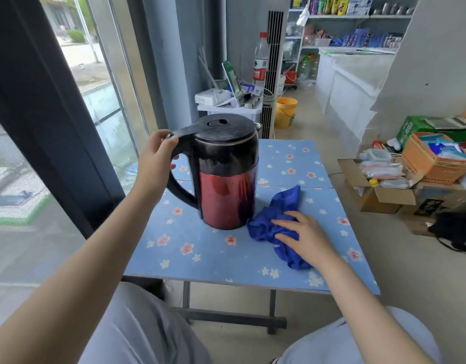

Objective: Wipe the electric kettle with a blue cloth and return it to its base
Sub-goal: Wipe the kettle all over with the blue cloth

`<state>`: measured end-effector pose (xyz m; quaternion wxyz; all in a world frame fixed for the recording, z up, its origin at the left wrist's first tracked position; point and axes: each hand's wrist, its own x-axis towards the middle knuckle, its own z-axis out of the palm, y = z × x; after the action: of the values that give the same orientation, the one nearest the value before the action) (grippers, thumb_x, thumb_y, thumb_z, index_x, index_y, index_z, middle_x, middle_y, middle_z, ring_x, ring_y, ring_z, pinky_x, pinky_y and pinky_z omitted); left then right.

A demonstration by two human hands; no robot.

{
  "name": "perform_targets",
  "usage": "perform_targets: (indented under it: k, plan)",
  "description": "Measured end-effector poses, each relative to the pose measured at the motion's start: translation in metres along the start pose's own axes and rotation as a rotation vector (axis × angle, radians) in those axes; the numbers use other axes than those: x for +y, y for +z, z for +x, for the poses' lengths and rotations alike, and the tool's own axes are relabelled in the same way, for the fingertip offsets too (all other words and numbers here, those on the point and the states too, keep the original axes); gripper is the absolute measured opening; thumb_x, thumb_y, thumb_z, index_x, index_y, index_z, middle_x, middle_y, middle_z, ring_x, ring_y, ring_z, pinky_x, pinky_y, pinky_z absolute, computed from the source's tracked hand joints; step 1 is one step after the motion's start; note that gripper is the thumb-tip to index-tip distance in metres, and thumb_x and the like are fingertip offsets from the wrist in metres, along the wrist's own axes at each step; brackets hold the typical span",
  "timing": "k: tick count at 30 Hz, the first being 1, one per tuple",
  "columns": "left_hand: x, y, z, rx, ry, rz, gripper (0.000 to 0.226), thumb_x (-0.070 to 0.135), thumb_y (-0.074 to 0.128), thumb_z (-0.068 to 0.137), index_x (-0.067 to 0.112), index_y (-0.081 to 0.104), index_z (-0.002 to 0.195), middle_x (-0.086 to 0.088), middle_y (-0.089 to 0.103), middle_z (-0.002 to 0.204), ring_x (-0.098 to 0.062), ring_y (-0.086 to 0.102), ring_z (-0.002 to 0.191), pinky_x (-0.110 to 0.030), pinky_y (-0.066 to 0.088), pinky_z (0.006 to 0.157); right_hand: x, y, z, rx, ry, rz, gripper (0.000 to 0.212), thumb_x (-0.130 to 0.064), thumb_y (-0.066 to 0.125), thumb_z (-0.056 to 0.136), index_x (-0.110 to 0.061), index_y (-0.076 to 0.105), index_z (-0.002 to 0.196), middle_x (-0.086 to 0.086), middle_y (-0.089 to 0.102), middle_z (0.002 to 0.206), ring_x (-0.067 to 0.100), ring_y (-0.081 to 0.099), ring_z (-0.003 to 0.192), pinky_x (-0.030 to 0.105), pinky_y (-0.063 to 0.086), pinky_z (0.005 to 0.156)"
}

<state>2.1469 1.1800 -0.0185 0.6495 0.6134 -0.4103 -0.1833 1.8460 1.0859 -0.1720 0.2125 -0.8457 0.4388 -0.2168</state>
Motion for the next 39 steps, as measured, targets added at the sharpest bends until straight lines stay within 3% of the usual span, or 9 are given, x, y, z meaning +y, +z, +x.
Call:
perform_targets:
  k: [4,9,13,16,19,22,26,32,39]
  plan:
    - [0.003,-0.002,0.016,-0.017,0.024,0.055,0.018,0.037,0.048,0.083,0.034,0.064,0.090,0.004,0.066,0.081,-0.013,0.058,0.064,-0.038,0.050,0.072,-0.016,-0.011,0.016,0.219,0.216,0.530,0.018,-0.014,0.066,0.089,-0.031,0.071,0.093,0.000,0.069,0.108,0.020,0.064,0.106,0.013,0.045,0.080]
    - [-0.005,-0.003,0.008,-0.186,0.064,0.029,0.017,0.039,0.059,0.088,0.028,0.067,0.097,0.000,0.064,0.059,-0.017,0.057,0.052,-0.032,0.052,0.061,-0.077,-0.029,0.032,0.567,0.211,0.918,0.024,-0.017,0.068,0.087,-0.032,0.068,0.105,-0.014,0.069,0.113,-0.001,0.062,0.106,0.026,0.049,0.098]
    - [-0.004,0.007,-0.007,-0.305,0.096,-0.066,0.016,0.040,0.062,0.089,0.024,0.062,0.094,-0.005,0.062,0.057,-0.021,0.057,0.048,-0.029,0.052,0.054,-0.129,-0.034,0.037,0.674,-0.069,0.839,0.045,-0.017,0.073,0.084,-0.026,0.057,0.125,-0.018,0.060,0.124,-0.004,0.054,0.118,0.022,0.043,0.103]
    - [-0.008,0.011,-0.010,-0.246,0.077,-0.113,0.035,0.050,0.062,0.081,0.017,0.058,0.091,-0.004,0.057,0.053,-0.021,0.053,0.046,-0.028,0.048,0.050,-0.144,-0.034,0.045,0.737,-0.247,0.719,0.044,-0.019,0.075,0.082,-0.019,0.061,0.124,-0.008,0.064,0.120,0.006,0.058,0.119,0.029,0.044,0.103]
    - [-0.012,0.013,-0.011,-0.204,0.065,-0.156,0.034,0.050,0.061,0.080,0.017,0.054,0.086,-0.003,0.052,0.052,-0.020,0.050,0.043,-0.028,0.044,0.046,-0.152,-0.035,0.055,0.778,-0.399,0.529,0.041,-0.026,0.075,0.081,-0.015,0.066,0.119,-0.009,0.061,0.106,0.008,0.056,0.106,0.021,0.040,0.099]
    - [-0.013,0.014,-0.013,-0.190,0.053,-0.219,0.021,0.040,0.061,0.087,0.024,0.052,0.076,0.000,0.050,0.055,-0.019,0.047,0.045,-0.029,0.042,0.045,-0.156,-0.035,0.071,0.798,-0.535,0.210,0.038,-0.044,0.064,0.087,-0.019,0.070,0.115,0.000,0.057,0.124,0.021,0.045,0.116,0.033,0.033,0.107]
    - [-0.014,0.006,-0.017,-0.192,0.045,-0.252,0.020,0.036,0.059,0.088,0.022,0.049,0.077,0.002,0.047,0.055,-0.020,0.045,0.045,-0.028,0.041,0.044,-0.159,-0.035,0.083,0.720,-0.572,0.113,0.039,-0.045,0.051,0.095,-0.019,0.070,0.118,0.016,0.053,0.126,0.028,0.042,0.118,0.033,0.028,0.109]
    - [-0.012,0.005,-0.017,-0.192,0.027,-0.271,0.022,0.034,0.058,0.088,0.020,0.045,0.076,0.003,0.047,0.050,-0.020,0.043,0.042,-0.028,0.037,0.044,-0.156,0.002,0.071,0.895,-0.551,0.043,0.025,-0.035,0.062,0.091,-0.019,0.068,0.110,0.010,0.044,0.113,0.026,0.041,0.102,0.023,0.028,0.100]
    - [-0.010,0.006,-0.016,-0.220,0.009,-0.296,0.026,0.032,0.057,0.088,0.021,0.037,0.075,-0.002,0.040,0.051,-0.022,0.039,0.041,-0.026,0.034,0.041,-0.106,0.073,0.040,0.678,-0.574,-0.122,0.025,-0.036,0.058,0.094,-0.020,0.055,0.113,0.006,0.036,0.110,0.026,0.042,0.095,0.039,0.045,0.084]
